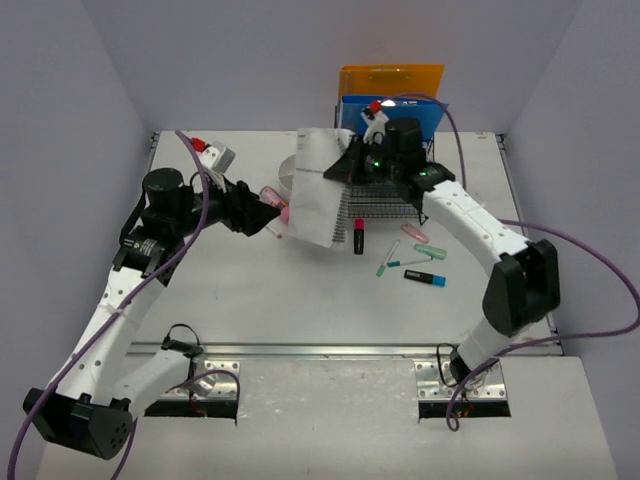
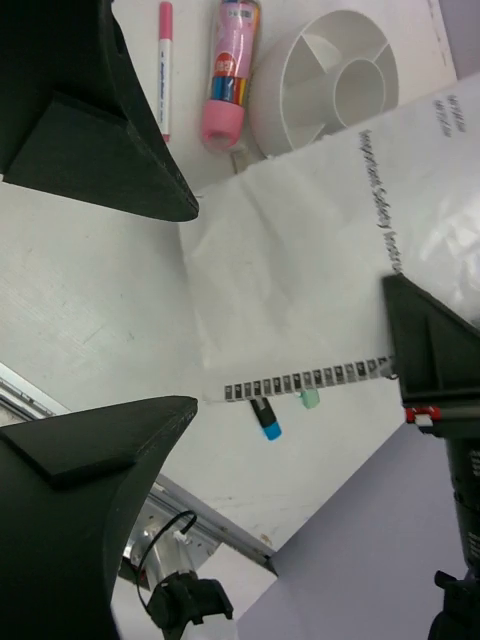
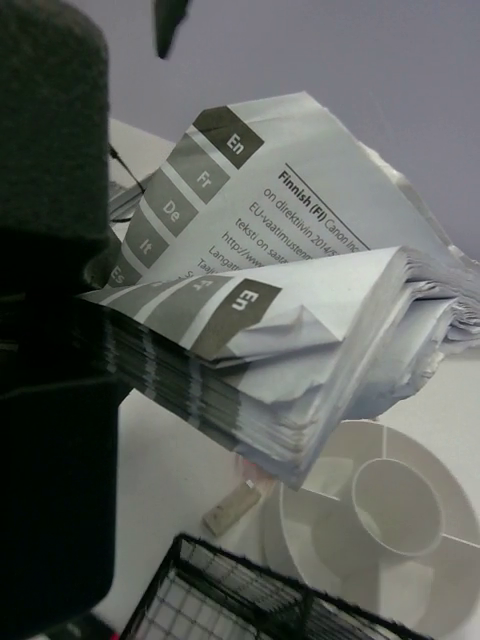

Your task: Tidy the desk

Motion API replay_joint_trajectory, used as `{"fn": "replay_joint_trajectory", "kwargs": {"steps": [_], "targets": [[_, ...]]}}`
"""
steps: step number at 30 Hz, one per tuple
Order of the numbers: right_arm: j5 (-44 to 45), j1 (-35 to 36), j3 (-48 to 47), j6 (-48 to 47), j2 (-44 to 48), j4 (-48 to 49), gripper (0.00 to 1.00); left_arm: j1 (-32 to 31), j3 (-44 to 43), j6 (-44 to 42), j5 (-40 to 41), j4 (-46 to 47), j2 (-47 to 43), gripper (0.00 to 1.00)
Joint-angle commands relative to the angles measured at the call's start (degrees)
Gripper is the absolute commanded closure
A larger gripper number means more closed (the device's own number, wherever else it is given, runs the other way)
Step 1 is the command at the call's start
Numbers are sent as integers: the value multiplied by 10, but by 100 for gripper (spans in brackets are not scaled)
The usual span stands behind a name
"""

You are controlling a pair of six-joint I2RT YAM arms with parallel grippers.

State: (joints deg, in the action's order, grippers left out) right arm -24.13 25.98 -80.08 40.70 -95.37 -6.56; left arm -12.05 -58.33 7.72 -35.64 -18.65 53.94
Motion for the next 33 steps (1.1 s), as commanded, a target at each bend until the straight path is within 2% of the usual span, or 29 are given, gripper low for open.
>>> {"fn": "replay_joint_trajectory", "kwargs": {"steps": [1,5,10,12,15,19,21,28,33], "targets": [[-214,-31,38,-124,139,133,100,-4,-29,20,-41,27,-2,30],[-339,-51,86,-217,222,124,100,-4,-34,28,-42,38,25,30],[-415,-84,100,-413,278,-18,100,-5,-42,25,-39,43,52,31],[-442,-124,98,-475,280,-69,100,-5,-44,25,-37,45,62,31],[-503,-203,89,-500,256,-86,100,-5,-47,25,-35,46,72,31],[-530,-282,71,-552,207,-60,100,-4,-50,27,-33,55,79,31],[-532,-300,68,-552,180,-12,100,-5,-47,29,-30,58,81,31],[-534,-328,12,-511,99,138,100,-5,-51,32,-23,60,100,32],[-547,-335,-48,-506,44,168,100,-4,-42,23,-19,54,102,32]]}}
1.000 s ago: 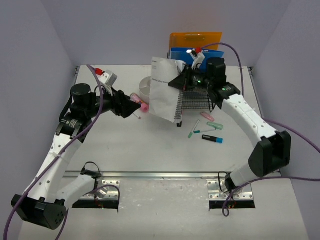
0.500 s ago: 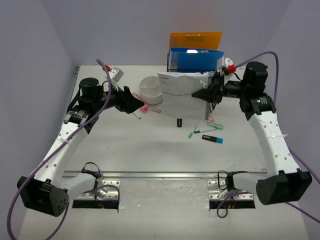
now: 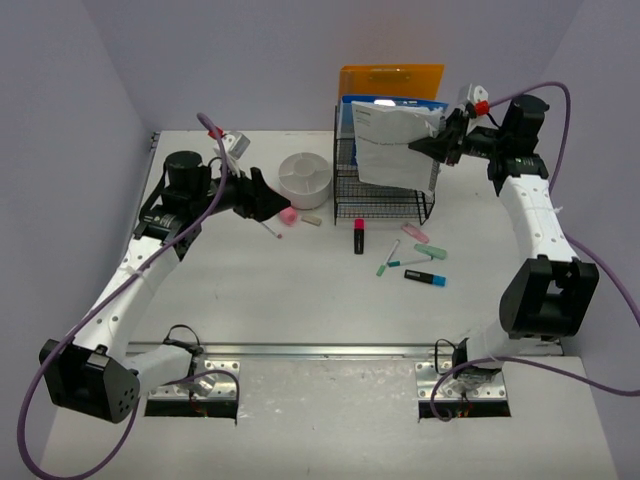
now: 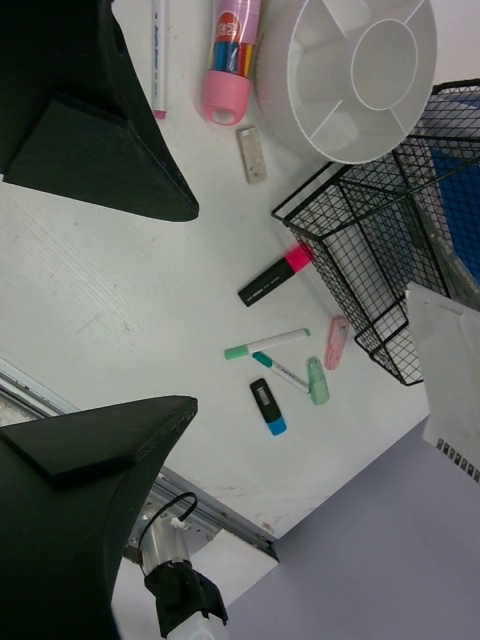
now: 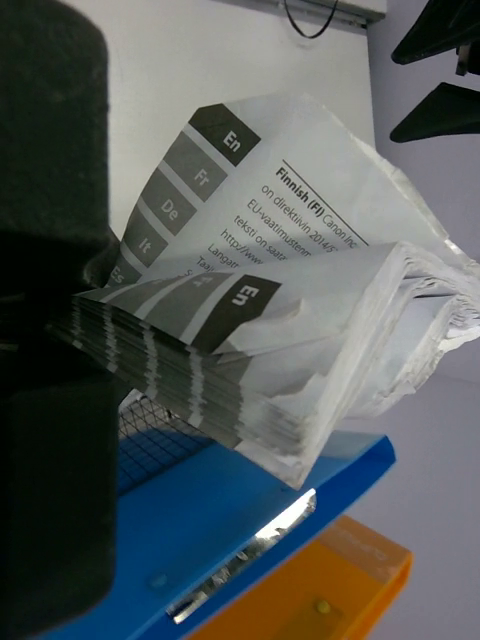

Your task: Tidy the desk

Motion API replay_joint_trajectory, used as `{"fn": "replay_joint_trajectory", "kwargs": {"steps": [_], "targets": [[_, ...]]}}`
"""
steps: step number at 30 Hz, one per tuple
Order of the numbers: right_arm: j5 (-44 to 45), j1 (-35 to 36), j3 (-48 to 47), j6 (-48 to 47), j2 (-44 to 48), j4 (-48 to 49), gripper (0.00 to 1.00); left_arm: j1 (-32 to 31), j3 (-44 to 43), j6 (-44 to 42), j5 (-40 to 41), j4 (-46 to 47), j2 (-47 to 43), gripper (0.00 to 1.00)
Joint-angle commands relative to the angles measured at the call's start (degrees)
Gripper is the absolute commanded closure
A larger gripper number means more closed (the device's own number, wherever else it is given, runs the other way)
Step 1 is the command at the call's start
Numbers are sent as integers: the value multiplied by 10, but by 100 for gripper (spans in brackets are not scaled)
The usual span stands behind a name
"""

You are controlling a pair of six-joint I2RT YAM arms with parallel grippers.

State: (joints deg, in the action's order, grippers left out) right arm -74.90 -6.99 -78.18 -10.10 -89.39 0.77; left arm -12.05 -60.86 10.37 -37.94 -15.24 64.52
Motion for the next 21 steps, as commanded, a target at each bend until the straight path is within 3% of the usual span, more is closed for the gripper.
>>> {"fn": "replay_joint_trajectory", "kwargs": {"steps": [1,9,21], "targets": [[-45,-7,-85,2,-29,95,100,-4,-14,-4,5,21,-3,32],[-45,-11,-174,-48,-109,83,100,-4,-3,-8,11,21,10,32],[-10,-13,-159,-158,-163,103,100,-1,-1,-4,12,24,35,32]]}}
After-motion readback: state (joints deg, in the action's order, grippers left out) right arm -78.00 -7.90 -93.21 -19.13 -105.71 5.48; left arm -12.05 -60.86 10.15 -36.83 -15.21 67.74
